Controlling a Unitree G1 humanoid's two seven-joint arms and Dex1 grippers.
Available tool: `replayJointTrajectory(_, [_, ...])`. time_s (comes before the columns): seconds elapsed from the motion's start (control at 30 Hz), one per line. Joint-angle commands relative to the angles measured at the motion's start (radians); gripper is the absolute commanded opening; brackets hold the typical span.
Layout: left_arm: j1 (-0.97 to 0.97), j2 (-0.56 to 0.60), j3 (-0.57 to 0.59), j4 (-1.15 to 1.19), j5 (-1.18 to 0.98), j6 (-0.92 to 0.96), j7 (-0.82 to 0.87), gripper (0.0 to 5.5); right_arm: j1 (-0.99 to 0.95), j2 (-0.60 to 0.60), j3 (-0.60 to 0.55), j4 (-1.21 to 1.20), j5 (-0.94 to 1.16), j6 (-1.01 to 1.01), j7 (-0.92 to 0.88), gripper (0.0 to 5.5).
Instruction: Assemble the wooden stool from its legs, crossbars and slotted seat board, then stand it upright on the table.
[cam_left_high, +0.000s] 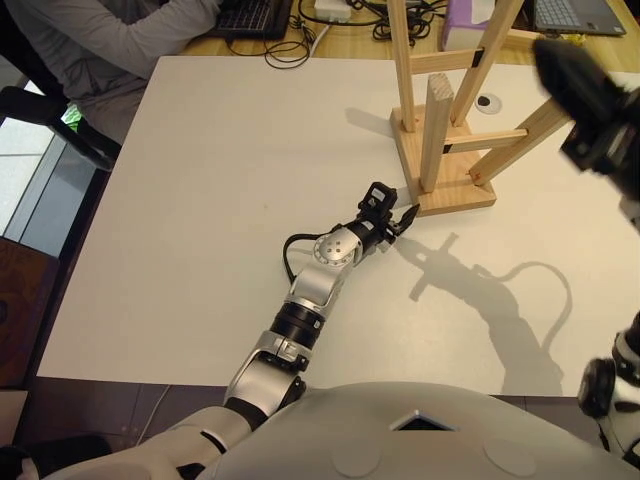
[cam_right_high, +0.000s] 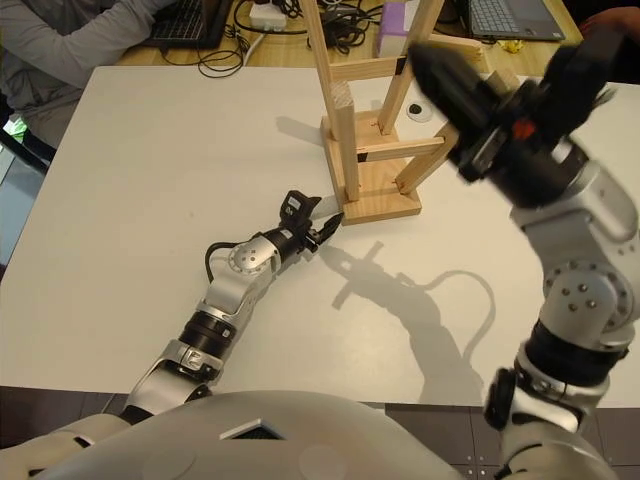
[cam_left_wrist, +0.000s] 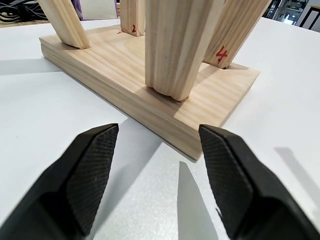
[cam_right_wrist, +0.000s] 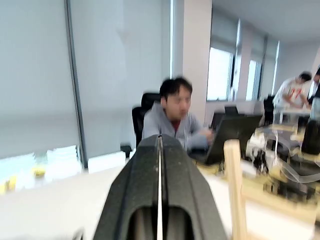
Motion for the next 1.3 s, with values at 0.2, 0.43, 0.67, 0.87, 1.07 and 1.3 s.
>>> replayJointTrajectory(0.2, [0.112, 0.054, 0.045, -0.076, -0.001, 0.031, -0.004, 2.97, 0.395, 0.017, 0.197, 0.230, -0.395, -0.284, 0.126, 1.40])
replayJointTrajectory(0.43, [0.138, 0.101, 0.101, -0.116, -0.006, 0.051, -0.013, 2.97, 0.311, 0.238, 0.285, 0.397, -0.502, -0.425, -0.032, 2.58])
replayJointTrajectory(0.67, [0.129, 0.077, 0.103, -0.102, -0.005, 0.041, -0.006, 2.97, 0.160, 0.322, 0.362, 0.449, -0.625, -0.497, -0.131, 2.74])
replayJointTrajectory(0.87, [0.132, 0.059, 0.106, -0.098, -0.007, 0.030, 0.001, 2.97, 0.047, 0.338, 0.413, 0.525, -0.810, -0.601, -0.250, 2.74])
replayJointTrajectory(1.07, [0.128, 0.049, 0.110, -0.091, -0.008, 0.024, 0.002, 2.97, -0.031, 0.345, 0.477, 0.681, -0.994, -0.676, -0.360, 2.74])
replayJointTrajectory(1.3, [0.122, 0.040, 0.113, -0.082, -0.004, 0.014, 0.004, 2.97, -0.063, 0.365, 0.505, 0.765, -1.029, -0.598, -0.369, 2.74])
